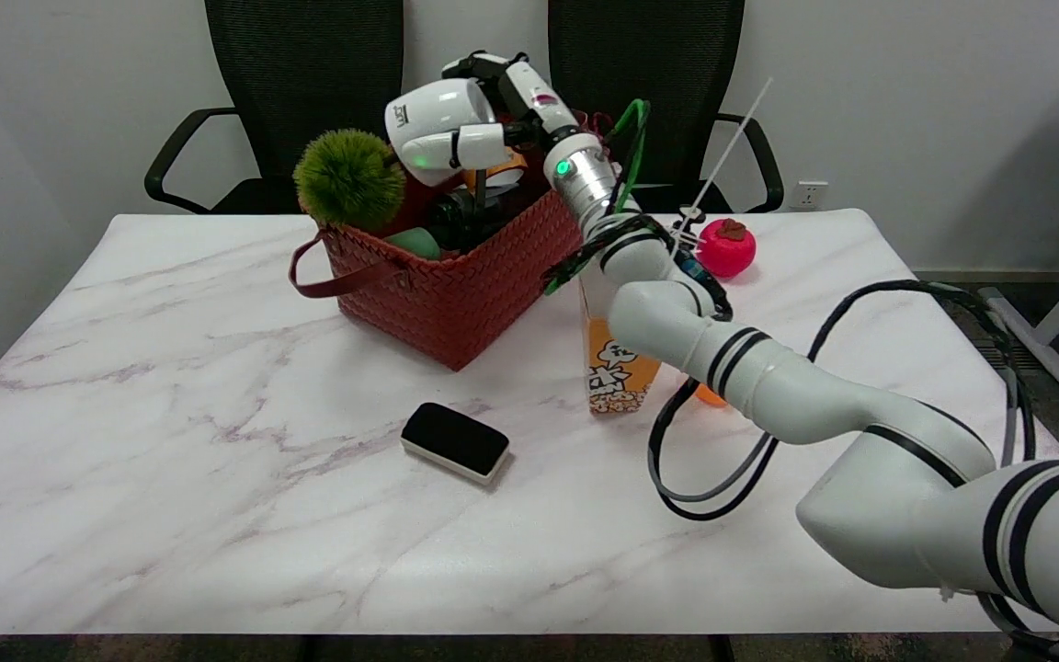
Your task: Place the potted plant into the brown storage basket.
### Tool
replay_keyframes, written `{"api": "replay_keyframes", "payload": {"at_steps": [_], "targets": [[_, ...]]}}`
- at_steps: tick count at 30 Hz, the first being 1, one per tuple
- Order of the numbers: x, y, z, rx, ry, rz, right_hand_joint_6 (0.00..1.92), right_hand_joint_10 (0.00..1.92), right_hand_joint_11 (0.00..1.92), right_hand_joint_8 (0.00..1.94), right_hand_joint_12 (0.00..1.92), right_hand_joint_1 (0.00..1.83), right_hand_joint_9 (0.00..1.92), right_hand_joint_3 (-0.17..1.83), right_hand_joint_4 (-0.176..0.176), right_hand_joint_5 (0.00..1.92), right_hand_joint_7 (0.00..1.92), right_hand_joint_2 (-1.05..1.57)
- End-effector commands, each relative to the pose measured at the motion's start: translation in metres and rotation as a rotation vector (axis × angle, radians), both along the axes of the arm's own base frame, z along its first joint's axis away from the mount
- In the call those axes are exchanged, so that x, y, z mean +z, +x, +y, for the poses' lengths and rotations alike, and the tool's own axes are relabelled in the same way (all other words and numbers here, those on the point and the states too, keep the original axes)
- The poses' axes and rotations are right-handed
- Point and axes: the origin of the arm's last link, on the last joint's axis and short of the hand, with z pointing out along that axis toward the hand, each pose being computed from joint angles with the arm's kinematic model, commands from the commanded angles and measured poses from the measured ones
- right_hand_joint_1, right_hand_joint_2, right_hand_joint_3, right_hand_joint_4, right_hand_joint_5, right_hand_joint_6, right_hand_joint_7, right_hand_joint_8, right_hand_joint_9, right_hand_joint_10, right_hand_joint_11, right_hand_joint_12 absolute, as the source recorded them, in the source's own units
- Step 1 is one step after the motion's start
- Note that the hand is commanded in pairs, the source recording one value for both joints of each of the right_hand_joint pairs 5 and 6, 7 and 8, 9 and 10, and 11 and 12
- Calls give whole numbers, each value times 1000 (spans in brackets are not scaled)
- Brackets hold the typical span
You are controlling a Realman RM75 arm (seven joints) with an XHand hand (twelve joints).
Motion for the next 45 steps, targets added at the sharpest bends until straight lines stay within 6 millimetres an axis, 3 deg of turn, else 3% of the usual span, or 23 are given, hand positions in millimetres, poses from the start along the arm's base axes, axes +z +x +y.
{"api": "replay_keyframes", "payload": {"at_steps": [1,14,23,25,27,35,41,45], "targets": [[-35,-19,-17,-108,41,107,501,734,246,947,246,903,734,-175,0,501,947,482],[-22,-30,-17,-141,14,126,485,729,280,943,280,898,729,-175,0,485,943,490],[3,-14,-21,-94,-47,188,477,794,408,931,408,896,794,-175,0,477,931,515],[8,-11,-21,-88,-53,191,475,744,411,849,411,897,744,-175,0,475,849,516],[13,-9,-20,-83,-59,193,448,631,383,639,383,904,631,-175,0,448,639,497],[31,-4,-16,-83,-69,197,97,184,163,279,163,892,184,-175,0,97,279,325],[47,5,-6,-40,-91,154,37,158,151,236,151,879,158,-175,0,37,236,350],[62,18,7,9,-106,90,0,112,126,168,126,755,112,-175,0,0,168,462]]}}
